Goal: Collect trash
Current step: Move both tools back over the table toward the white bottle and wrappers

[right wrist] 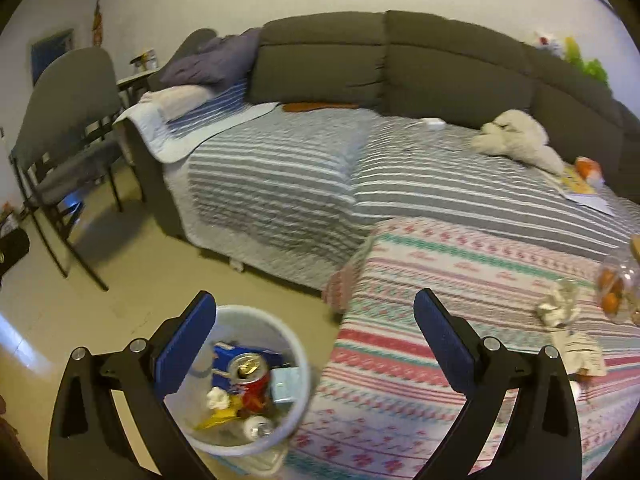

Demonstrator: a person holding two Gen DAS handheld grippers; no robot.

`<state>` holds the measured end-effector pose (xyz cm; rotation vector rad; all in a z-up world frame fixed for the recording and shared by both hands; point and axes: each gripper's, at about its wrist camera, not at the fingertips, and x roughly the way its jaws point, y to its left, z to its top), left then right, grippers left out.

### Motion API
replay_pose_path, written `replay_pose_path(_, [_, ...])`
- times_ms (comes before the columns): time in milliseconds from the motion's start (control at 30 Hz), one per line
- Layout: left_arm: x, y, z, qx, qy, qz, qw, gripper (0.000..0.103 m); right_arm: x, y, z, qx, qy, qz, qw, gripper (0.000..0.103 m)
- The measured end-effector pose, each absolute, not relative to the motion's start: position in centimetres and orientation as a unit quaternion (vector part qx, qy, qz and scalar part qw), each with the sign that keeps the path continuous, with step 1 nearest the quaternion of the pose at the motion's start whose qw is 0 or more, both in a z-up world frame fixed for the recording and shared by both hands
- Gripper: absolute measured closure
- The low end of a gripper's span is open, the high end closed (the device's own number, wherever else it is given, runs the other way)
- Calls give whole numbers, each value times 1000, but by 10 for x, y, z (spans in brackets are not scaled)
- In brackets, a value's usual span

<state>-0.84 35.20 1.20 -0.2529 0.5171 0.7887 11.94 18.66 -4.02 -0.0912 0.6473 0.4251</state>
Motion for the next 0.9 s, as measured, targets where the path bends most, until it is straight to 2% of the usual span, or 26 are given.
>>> replay_pose_path(467, [43,248,4,-46,264,296,917,7,131,74,-33,-32,285,105,952,7])
replay_pose_path(900, [70,160,-11,-16,280,225,933,7,130,-22,-36,-8,281,37,959,7])
